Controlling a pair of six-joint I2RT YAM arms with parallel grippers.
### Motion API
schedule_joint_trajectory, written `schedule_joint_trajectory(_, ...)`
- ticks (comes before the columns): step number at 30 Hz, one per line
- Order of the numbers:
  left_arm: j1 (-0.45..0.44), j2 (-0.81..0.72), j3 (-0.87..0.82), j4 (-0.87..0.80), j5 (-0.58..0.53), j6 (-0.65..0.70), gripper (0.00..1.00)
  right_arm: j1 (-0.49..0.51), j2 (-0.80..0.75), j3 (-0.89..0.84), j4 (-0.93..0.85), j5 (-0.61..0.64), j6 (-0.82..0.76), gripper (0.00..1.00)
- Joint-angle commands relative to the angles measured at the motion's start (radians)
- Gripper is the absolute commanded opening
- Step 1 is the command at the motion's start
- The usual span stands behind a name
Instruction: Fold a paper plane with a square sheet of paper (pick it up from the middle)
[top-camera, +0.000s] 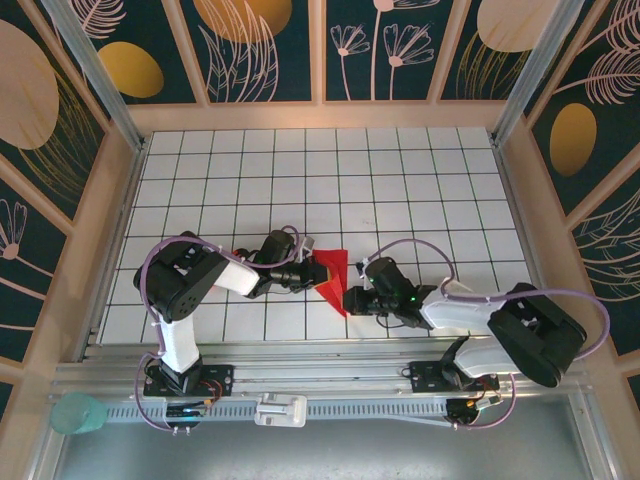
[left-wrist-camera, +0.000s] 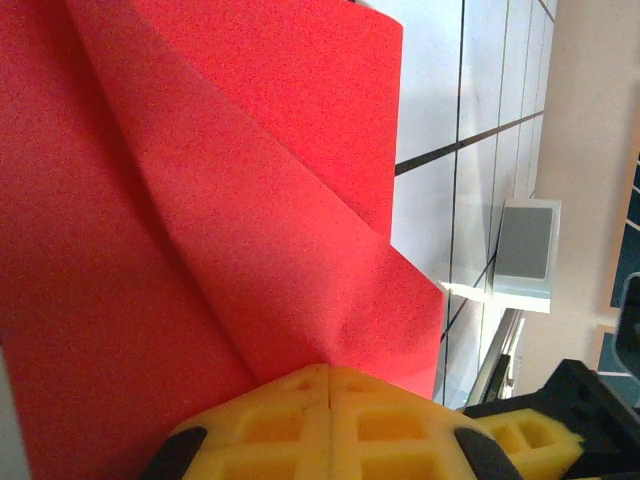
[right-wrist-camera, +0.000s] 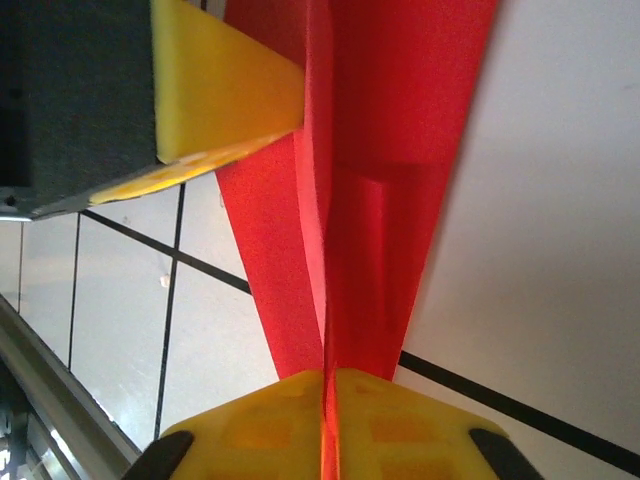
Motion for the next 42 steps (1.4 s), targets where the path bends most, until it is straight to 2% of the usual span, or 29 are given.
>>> schedule_joint_trajectory(1, -0.002, 0.033, -0.008, -0.056, -0.011, 0.013, 0.0, -0.015, -0.017, 0.002, -0.015, -0.002, -0.004, 0.14)
schedule_joint_trajectory(7, -0.001, 0.033, -0.007, -0.056, -0.01, 0.014, 0.0, -0.02, 0.044, 0.035, 0.002, -0.017, -0.022, 0.14)
schedule_joint_trajectory(10, -0.001, 0.031, -0.007, -0.057, -0.008, 0.016, 0.0, -0.019, 0.066, 0.037, 0.012, -0.018, -0.023, 0.11)
schedule_joint_trajectory(15, -0.001, 0.029, -0.006, -0.061, -0.007, 0.017, 0.0, -0.022, 0.079, 0.024, 0.011, -0.003, -0.015, 0.06)
schedule_joint_trajectory(29, -0.002, 0.029, -0.005, -0.062, -0.009, 0.016, 0.0, -0.023, 0.114, -0.015, 0.057, -0.017, -0.002, 0.03)
schedule_joint_trajectory(32, -0.002, 0.029, -0.005, -0.062, -0.01, 0.016, 0.0, -0.023, 0.094, -0.007, 0.033, -0.01, -0.015, 0.03)
schedule_joint_trajectory(42, -0.001, 0.03, -0.007, -0.061, -0.012, 0.02, 0.0, -0.058, 0.014, 0.05, -0.023, -0.023, -0.061, 0.15)
